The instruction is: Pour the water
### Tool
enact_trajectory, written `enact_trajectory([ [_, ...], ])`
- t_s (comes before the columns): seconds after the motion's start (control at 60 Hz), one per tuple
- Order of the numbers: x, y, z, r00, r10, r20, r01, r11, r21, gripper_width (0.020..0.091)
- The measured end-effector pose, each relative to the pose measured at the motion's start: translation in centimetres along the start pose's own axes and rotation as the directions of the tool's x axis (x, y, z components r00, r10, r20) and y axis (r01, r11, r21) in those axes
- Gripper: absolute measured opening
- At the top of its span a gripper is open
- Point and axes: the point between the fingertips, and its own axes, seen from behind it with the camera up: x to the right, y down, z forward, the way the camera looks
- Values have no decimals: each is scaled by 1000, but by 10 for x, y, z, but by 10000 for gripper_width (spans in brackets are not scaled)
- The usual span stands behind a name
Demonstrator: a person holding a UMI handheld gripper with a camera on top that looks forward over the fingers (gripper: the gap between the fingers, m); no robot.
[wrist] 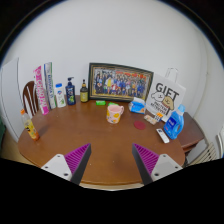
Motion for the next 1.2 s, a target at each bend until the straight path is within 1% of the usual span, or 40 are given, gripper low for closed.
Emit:
enact_trajectory([
  [0.15,-37,9,-3,1000,-15,21,15,1000,-17,862],
  [0.217,-72,14,-6,999,-14,44,14,1000,-16,866],
  [0.35,-160,24,-10,993,-5,115,6,1000,-11,859],
  [0.483,-272,37,-11,972,0,237,-1,1000,5,864],
  [0.517,-298,39,-9,965,-2,261,-1,1000,11,855],
  [0.633,-383,34,7,944,-6,331,-13,998,54,860],
  [0.75,-440,21,44,941,-14,339,-28,992,121,851],
  [0.867,-476,10,88,949,-25,316,-26,987,156,792],
  [0.983,-490,4,130,960,30,278,-77,984,159,753],
  [1.033,-493,2,143,961,50,271,-95,983,158,697],
  [1.083,-495,-1,152,964,50,262,-96,981,166,621],
  [1.1,-496,-2,155,965,48,258,-94,981,169,571],
  [1.117,-496,-2,156,966,45,255,-91,981,171,500],
  [1.133,-496,-4,157,968,42,249,-88,980,179,478],
  [1.167,-496,-7,158,969,27,245,-76,978,193,469],
  [1.2,-499,-9,159,969,10,249,-61,978,199,414],
])
